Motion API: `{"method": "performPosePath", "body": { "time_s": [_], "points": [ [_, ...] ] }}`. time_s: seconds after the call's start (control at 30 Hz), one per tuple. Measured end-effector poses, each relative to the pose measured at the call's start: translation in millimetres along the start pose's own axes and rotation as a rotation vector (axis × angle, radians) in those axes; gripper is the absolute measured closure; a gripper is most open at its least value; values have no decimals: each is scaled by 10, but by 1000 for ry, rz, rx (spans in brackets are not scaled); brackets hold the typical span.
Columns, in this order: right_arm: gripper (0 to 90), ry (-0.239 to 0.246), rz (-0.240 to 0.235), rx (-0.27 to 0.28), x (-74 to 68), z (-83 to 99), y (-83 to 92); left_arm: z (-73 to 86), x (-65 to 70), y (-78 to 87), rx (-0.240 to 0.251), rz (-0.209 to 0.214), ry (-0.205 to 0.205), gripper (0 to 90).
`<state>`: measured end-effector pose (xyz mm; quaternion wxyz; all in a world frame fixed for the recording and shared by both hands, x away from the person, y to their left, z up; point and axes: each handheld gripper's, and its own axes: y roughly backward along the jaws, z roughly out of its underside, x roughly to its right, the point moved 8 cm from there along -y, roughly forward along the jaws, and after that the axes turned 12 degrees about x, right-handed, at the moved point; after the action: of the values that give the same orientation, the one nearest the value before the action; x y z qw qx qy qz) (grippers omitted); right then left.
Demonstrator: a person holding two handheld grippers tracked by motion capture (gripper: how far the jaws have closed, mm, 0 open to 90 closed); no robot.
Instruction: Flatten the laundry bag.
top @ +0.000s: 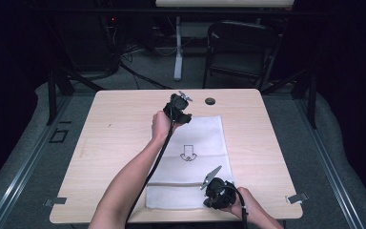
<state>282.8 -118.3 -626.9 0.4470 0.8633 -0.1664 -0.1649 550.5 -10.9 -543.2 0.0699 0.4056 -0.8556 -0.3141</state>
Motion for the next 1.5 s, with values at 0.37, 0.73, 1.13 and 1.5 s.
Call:
{"method": "performPosePath", "body": {
  "time_s": [0.37,0.73,1.13,1.5],
  "points": [
    [591,3,32,95,11,-111,141,178,215,263,7,100,21,247],
    [171,-44,56,119,139,-69,291,440,401,635,2,190,10,148],
    [39,-66,92,110,305,3,434,740,514,984,-7,229,3,55],
    [98,-90,154,127,416,61,568,950,484,1106,-31,229,-1,37]
  ]
}}
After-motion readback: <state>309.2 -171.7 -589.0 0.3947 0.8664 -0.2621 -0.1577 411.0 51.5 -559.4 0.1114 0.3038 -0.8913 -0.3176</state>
